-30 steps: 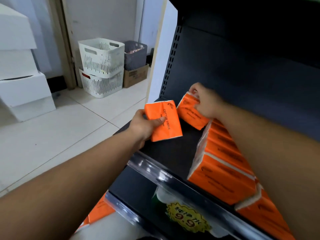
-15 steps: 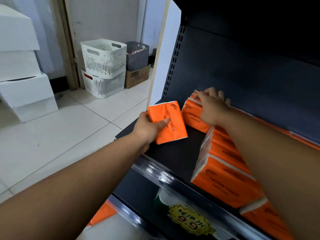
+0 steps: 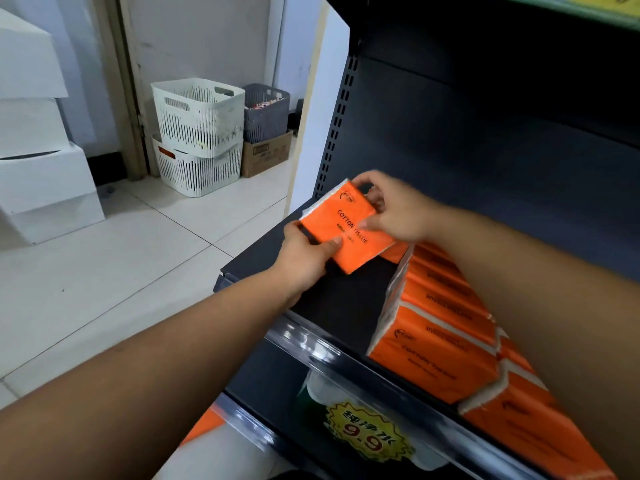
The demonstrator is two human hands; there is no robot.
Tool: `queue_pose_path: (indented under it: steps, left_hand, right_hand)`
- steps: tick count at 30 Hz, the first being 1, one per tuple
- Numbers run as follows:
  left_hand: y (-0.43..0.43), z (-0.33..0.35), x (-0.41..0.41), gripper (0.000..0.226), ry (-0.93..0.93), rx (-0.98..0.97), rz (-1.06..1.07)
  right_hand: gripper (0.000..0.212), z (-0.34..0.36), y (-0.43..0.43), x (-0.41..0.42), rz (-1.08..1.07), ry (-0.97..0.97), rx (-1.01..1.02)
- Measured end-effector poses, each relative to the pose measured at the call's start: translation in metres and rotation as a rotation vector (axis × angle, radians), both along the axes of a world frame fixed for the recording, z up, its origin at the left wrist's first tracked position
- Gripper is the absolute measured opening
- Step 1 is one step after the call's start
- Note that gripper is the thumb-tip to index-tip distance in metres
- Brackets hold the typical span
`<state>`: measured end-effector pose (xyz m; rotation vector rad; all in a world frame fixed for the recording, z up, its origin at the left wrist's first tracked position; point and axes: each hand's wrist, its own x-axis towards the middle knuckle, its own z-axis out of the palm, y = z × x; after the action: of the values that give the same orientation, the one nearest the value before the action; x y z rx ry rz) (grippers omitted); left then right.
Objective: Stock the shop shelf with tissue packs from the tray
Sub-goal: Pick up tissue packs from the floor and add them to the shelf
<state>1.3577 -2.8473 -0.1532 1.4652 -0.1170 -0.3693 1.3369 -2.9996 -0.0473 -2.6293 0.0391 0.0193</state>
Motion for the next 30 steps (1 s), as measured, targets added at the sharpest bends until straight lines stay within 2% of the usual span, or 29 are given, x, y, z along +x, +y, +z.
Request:
queue_pose_path:
  steps: [3, 7, 10, 13, 20, 23, 27, 30]
  left_hand:
    - [0.008, -0.006, 0.001, 0.082, -0.035, 0.167, 0.007]
    - [0.012, -0.007, 0.0, 0.071, -0.035, 0.183, 0.008]
    - [0.012, -0.006, -0.002, 0.064, -0.033, 0.194, -0.006]
    - [0.014, -0.006, -0.006, 0.061, -0.048, 0.244, -0.065]
    - [0.019, -0.007, -0.006, 0.058, -0.041, 0.268, -0.12]
    - [0.022, -0.004, -0.004, 0.054, -0.074, 0.302, -0.163]
    - [0.034, 0.003, 0.004, 0.054, -0.19, 0.42, -0.123]
    - [0.05, 0.017, 0.004, 0.057, -0.373, 0.628, -0.108]
  right_hand:
    - [0.056, 0.003, 0.0, 0.0, 0.003, -0.097, -0.158]
    - [0.05, -0.005, -0.008, 0.001, -0.083, -0.109, -0.559]
    - [0.041, -0.019, -0.012, -0.002, -0.069, -0.057, -0.721]
    - [0.044, -0.027, -0.011, -0.004, -0.065, -0.096, -0.844]
    - [0.042, -0.024, 0.0, -0.002, -0.22, -0.033, -0.947]
    - [0.035, -0.015, 0.008, -0.005, -0.173, -0.134, -0.938]
    - [0.035, -0.005, 0.023, -0.014, -0.101, -0.223, -0.894]
    - [0.042, -0.002, 0.04, -0.024, -0.071, -0.205, -0.893]
